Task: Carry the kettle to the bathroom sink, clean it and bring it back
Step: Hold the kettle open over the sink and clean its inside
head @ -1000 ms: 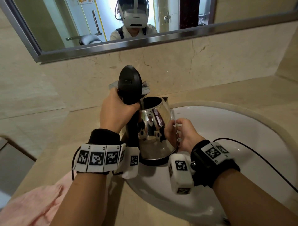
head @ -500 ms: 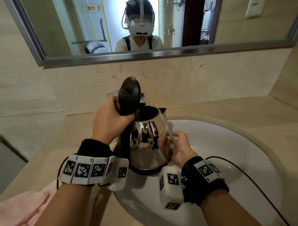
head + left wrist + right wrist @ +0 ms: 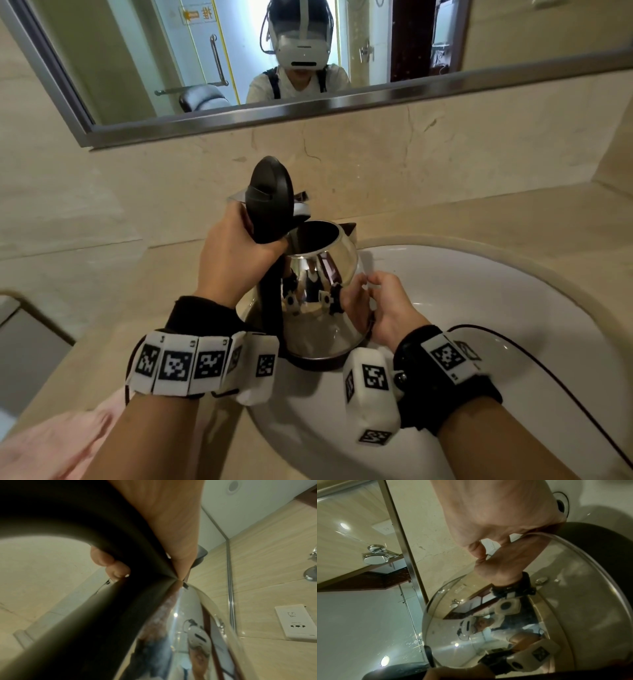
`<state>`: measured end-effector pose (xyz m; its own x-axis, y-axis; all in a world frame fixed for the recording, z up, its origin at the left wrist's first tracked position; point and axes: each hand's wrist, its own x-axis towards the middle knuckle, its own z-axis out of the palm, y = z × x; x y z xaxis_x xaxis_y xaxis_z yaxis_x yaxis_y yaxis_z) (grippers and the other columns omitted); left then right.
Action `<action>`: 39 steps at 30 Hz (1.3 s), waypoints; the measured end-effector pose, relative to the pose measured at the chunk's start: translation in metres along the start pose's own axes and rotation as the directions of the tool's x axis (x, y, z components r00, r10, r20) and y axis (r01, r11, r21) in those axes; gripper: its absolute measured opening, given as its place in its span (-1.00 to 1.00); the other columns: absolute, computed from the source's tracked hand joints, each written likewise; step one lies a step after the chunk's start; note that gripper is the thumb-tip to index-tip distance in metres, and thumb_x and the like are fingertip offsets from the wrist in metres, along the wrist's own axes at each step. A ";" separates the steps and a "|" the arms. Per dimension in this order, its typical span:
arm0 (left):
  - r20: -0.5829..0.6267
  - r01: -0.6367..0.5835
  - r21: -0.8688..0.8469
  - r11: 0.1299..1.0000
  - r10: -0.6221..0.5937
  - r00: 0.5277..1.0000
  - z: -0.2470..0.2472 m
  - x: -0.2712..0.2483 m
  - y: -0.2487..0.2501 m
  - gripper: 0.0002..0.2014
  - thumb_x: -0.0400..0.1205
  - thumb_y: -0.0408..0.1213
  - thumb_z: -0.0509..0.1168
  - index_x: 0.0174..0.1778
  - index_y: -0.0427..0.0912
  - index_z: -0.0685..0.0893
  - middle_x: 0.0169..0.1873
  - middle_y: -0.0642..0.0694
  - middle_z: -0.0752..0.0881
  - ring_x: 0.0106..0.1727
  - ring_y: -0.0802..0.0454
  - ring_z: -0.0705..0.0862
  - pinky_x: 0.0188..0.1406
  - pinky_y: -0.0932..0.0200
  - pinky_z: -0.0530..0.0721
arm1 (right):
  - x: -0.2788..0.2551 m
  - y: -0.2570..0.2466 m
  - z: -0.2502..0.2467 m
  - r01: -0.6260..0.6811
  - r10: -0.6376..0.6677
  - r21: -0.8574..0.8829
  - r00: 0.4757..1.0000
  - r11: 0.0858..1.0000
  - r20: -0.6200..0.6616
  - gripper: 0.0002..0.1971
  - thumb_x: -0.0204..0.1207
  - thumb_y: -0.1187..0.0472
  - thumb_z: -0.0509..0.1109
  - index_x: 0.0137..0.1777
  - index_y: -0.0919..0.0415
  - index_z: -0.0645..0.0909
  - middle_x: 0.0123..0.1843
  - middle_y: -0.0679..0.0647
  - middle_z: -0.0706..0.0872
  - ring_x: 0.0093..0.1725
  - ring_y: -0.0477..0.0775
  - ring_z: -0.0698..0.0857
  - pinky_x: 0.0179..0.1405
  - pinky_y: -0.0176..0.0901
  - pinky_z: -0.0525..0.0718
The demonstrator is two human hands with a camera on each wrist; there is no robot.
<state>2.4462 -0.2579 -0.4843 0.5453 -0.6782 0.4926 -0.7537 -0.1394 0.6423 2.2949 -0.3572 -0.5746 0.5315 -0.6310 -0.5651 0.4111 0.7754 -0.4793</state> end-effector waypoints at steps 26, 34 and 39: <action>0.001 -0.023 -0.022 0.999 0.023 1.000 0.002 -0.001 -0.001 -0.47 0.41 -0.23 0.46 0.29 -0.17 0.49 -0.20 0.23 0.55 -0.07 0.09 0.62 -0.09 0.12 0.67 | -0.013 -0.003 0.005 -0.091 0.100 -0.062 0.984 0.994 0.147 -0.59 0.66 0.08 0.02 -0.40 0.13 0.48 -0.68 -0.09 0.50 -0.68 -0.17 0.53 -0.62 -0.46 0.50; -0.014 -0.035 -0.008 0.999 0.035 0.999 0.003 0.001 -0.004 -0.48 0.40 -0.21 0.46 0.27 -0.17 0.49 -0.22 0.23 0.53 -0.17 0.23 0.57 -0.22 0.23 0.60 | -0.012 -0.002 0.006 -0.090 0.091 -0.012 0.989 0.996 0.120 -0.49 0.65 0.13 0.05 -0.55 0.18 0.49 -0.68 -0.08 0.51 -0.73 -0.16 0.54 -0.73 -0.47 0.51; -0.009 -0.041 0.004 0.999 0.041 0.999 0.004 0.001 -0.005 -0.47 0.41 -0.23 0.46 0.30 -0.18 0.49 -0.23 0.24 0.52 -0.20 0.27 0.54 -0.24 0.30 0.57 | -0.017 -0.001 0.006 -0.059 0.065 -0.070 0.994 0.996 0.089 -0.55 0.66 0.11 0.05 -0.46 0.18 0.48 -0.69 -0.06 0.54 -0.72 -0.15 0.57 -0.74 -0.43 0.53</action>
<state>2.4494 -0.2607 -0.4889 0.5173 -0.6766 0.5241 -0.7770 -0.1146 0.6189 2.2901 -0.3473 -0.5609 0.6210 -0.5749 -0.5329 0.3265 0.8077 -0.4909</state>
